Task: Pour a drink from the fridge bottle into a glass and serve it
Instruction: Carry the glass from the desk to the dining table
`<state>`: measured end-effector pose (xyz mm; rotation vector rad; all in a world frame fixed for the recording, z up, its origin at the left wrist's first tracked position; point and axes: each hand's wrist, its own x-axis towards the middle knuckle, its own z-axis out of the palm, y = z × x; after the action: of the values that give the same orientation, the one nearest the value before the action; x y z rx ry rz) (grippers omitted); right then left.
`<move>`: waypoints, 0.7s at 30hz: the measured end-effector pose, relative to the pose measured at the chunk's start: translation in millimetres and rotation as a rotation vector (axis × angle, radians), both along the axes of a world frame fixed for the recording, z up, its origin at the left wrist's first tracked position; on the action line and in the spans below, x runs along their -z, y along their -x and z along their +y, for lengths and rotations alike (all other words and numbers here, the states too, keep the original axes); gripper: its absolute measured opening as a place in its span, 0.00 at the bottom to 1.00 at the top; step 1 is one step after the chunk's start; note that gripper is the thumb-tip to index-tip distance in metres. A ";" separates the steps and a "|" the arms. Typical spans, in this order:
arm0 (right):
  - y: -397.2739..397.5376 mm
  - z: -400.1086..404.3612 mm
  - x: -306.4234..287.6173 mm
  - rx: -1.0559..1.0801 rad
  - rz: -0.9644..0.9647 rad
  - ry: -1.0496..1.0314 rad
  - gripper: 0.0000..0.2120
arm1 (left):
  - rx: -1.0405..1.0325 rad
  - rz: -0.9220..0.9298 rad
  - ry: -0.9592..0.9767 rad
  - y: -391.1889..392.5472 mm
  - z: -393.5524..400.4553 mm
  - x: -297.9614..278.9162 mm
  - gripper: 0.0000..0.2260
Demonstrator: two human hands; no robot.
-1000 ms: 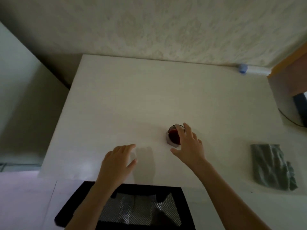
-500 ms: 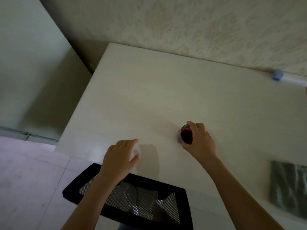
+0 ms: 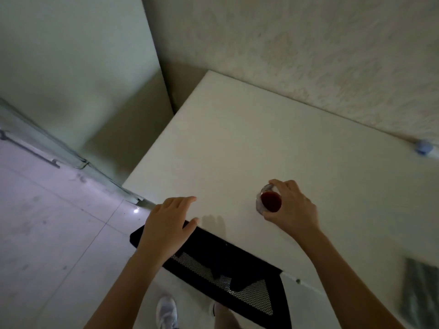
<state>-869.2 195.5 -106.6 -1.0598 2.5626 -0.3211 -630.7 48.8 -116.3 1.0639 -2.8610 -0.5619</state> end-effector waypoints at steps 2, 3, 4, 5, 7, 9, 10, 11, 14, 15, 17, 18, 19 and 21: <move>-20.1 -10.9 -15.5 -0.056 0.011 0.019 0.31 | -0.039 0.022 0.013 -22.3 -6.4 -6.9 0.21; -31.3 -16.7 -22.4 -0.084 0.015 0.030 0.32 | -0.057 0.029 0.017 -34.4 -9.7 -10.5 0.21; -43.1 -22.5 -29.5 -0.113 0.019 0.041 0.32 | -0.077 0.038 0.021 -47.3 -13.0 -14.2 0.21; -55.4 -28.6 -35.9 -0.141 0.025 0.052 0.33 | -0.099 0.049 0.027 -60.9 -16.2 -18.1 0.21; -81.8 -42.8 -47.6 -0.195 0.040 0.062 0.34 | -0.145 0.073 0.041 -90.6 -21.9 -26.7 0.21; -110.1 -59.0 -57.2 -0.252 0.052 0.075 0.35 | -0.197 0.105 0.047 -124.0 -27.4 -34.8 0.20; -125.3 -67.4 -61.6 -0.284 0.059 0.080 0.35 | -0.225 0.114 0.049 -142.1 -30.2 -38.4 0.20; -141.0 -75.7 -65.3 -0.318 0.066 0.080 0.35 | -0.253 0.115 0.054 -161.2 -32.6 -41.9 0.21; -192.4 -100.2 -74.0 -0.432 0.100 0.108 0.36 | -0.347 0.111 0.093 -225.0 -37.9 -47.8 0.20; -210.8 -109.2 -76.1 -0.468 0.105 0.123 0.36 | -0.382 0.112 0.103 -247.8 -39.1 -48.7 0.20; -248.8 -126.7 -79.6 -0.533 0.089 0.135 0.37 | -0.455 0.108 0.110 -293.4 -39.3 -50.5 0.21; -269.1 -135.6 -81.3 -0.567 0.073 0.139 0.37 | -0.495 0.101 0.108 -316.2 -38.5 -51.2 0.21; -289.1 -144.9 -82.5 -0.603 0.056 0.144 0.37 | -0.537 0.092 0.105 -338.2 -37.7 -51.8 0.22; -330.8 -161.4 -84.9 -0.686 0.040 0.157 0.36 | -0.625 0.073 0.111 -380.8 -33.1 -52.4 0.23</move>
<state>-538.4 34.1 -21.6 -1.9201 2.0551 -0.3158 -249.9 15.6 -63.9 1.7508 -2.2698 -0.3732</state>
